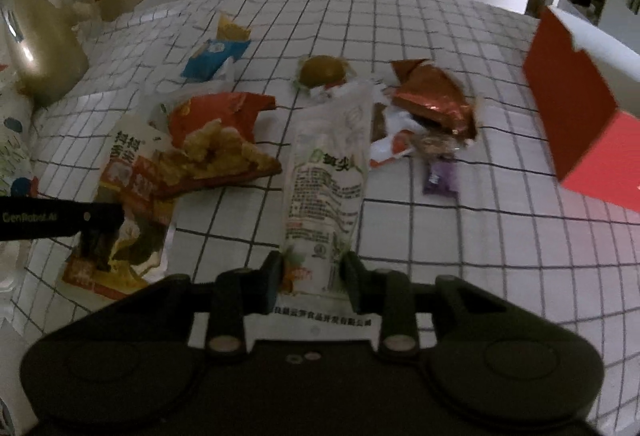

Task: Organize snacks
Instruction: 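Grasp the white-red duck-neck packet with left gripper while right grasps white packet, then carry both packets over the red shoebox with both grippers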

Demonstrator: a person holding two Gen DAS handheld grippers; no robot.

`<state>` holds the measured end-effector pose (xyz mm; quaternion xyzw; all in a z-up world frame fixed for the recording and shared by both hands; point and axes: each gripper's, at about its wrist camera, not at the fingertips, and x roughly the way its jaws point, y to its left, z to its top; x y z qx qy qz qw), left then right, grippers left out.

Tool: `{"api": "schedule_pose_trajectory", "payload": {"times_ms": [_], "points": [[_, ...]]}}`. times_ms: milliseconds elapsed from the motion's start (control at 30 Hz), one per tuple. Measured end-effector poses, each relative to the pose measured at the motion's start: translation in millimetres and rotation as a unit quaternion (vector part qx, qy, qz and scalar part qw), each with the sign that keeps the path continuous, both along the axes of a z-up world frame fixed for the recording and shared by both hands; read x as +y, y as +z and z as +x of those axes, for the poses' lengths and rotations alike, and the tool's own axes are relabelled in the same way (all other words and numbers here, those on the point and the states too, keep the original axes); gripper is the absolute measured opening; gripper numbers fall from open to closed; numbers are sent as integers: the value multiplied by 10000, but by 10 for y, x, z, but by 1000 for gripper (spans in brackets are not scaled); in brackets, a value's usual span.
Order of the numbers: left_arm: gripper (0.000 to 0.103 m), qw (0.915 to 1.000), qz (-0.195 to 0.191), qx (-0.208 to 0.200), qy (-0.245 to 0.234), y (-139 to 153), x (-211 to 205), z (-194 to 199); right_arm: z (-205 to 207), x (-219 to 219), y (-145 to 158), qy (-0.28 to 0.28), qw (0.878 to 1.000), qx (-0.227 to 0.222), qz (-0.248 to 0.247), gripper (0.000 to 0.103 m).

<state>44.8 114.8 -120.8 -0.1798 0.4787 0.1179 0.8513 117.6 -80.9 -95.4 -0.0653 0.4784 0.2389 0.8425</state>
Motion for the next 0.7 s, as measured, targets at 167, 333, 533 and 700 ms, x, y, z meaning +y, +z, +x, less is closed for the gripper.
{"api": "schedule_pose_trajectory", "payload": {"times_ms": [167,333,533,700], "points": [[11,9993,-125,-96,-338,102,-77,-106,-162,-123,96,-145,9999,-12,72,31],[7,9969,-62,-103,-780,143,-199,-163,-330,-218,175,-308,9994,-85,92,31],[7,9943,-199,80,-1045,168,-193,-91,-430,-290,201,-408,9991,-91,85,31],[12,9929,-103,355,-1129,133,-231,23,-431,-313,207,-351,9993,-121,89,31]]}}
